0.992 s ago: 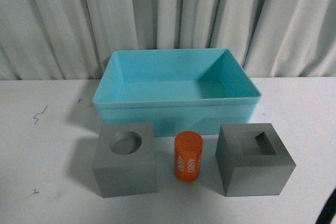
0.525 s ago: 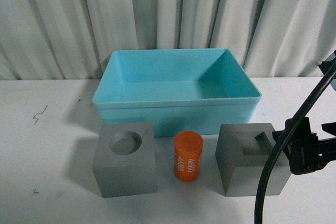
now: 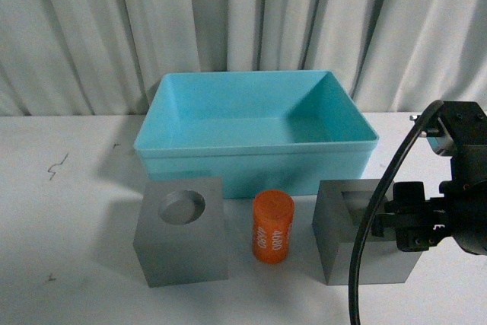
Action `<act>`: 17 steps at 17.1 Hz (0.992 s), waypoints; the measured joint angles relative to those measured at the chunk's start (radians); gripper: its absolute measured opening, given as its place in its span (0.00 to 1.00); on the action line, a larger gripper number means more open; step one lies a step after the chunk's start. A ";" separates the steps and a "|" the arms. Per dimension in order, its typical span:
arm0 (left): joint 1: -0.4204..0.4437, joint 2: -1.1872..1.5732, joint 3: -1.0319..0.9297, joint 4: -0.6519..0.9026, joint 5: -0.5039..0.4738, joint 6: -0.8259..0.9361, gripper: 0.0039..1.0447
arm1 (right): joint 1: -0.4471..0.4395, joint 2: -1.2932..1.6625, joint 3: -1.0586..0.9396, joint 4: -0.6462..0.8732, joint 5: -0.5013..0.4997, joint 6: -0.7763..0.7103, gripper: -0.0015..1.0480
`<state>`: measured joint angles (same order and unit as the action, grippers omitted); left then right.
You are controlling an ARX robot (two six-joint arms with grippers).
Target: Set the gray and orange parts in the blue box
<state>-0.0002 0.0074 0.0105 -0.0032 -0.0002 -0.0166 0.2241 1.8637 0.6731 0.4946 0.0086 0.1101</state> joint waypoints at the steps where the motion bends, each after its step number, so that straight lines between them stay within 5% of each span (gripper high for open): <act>1: 0.000 0.000 0.000 0.000 0.000 0.000 0.94 | 0.005 0.000 -0.001 0.002 0.001 0.003 0.37; 3: 0.000 0.000 0.000 0.000 0.000 0.000 0.94 | 0.006 -0.029 -0.023 -0.011 0.008 0.020 0.20; 8: 0.000 0.000 0.000 0.000 0.000 0.000 0.94 | -0.074 -0.361 -0.109 -0.179 -0.029 0.031 0.18; 11: 0.000 0.000 0.000 0.000 0.000 0.000 0.94 | -0.146 -0.567 0.005 -0.201 -0.086 0.012 0.18; 12: 0.000 0.000 0.000 0.000 0.000 0.000 0.94 | -0.167 -0.536 0.138 -0.116 -0.088 -0.017 0.18; 14: 0.000 0.000 0.000 0.000 0.000 0.000 0.94 | -0.045 -0.017 0.517 -0.107 -0.021 -0.052 0.18; 17: 0.000 0.000 0.000 0.000 0.000 0.000 0.94 | 0.021 0.135 0.619 -0.131 0.024 -0.050 0.18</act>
<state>-0.0002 0.0074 0.0105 -0.0032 -0.0002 -0.0166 0.2447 1.9984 1.2919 0.3634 0.0322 0.0605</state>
